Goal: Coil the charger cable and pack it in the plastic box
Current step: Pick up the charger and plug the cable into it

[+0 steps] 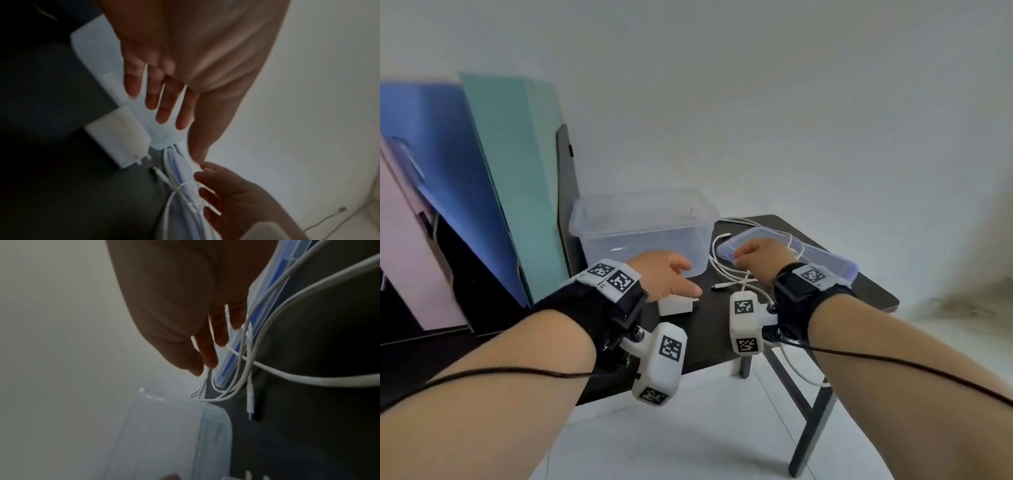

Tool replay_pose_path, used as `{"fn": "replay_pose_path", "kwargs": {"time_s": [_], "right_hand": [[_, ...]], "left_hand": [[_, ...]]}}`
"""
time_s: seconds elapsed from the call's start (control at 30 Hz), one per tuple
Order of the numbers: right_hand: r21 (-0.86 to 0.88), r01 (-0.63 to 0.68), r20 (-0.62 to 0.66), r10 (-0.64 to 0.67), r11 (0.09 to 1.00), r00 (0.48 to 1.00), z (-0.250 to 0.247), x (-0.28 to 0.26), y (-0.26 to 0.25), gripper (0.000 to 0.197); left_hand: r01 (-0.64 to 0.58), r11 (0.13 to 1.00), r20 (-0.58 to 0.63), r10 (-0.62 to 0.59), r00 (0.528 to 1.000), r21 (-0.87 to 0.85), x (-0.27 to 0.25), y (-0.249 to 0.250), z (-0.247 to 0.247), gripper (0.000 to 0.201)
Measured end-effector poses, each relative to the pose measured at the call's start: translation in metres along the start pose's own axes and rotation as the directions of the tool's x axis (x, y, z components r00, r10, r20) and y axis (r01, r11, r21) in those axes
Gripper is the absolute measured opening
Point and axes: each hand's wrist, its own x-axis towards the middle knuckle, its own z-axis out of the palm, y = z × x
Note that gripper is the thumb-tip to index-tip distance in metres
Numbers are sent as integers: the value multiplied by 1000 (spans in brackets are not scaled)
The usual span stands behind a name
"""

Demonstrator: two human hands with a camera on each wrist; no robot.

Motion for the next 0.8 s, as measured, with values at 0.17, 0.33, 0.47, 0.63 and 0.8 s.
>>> {"fn": "replay_pose_path", "kwargs": {"time_s": [0.17, 0.33, 0.47, 0.63, 0.8], "right_hand": [[-228, 58, 77, -41, 972, 996, 8, -1, 5, 29], [-502, 58, 118, 1, 863, 993, 15, 1, 6, 32], [-549, 47, 114, 18, 835, 993, 19, 4, 8, 33], [-589, 111, 169, -12, 801, 986, 28, 9, 12, 35], [-731, 127, 197, 29, 670, 980, 31, 15, 5, 37]], "left_hand": [[63, 977, 89, -82, 993, 203, 4, -8, 17, 77], [126, 956, 28, -138, 990, 265, 10, -7, 22, 75], [155, 941, 20, -169, 985, 301, 11, -12, 26, 70], [184, 948, -25, -184, 983, 260, 13, -19, 25, 49], [186, 974, -66, -178, 982, 132, 14, -30, 25, 39]]}}
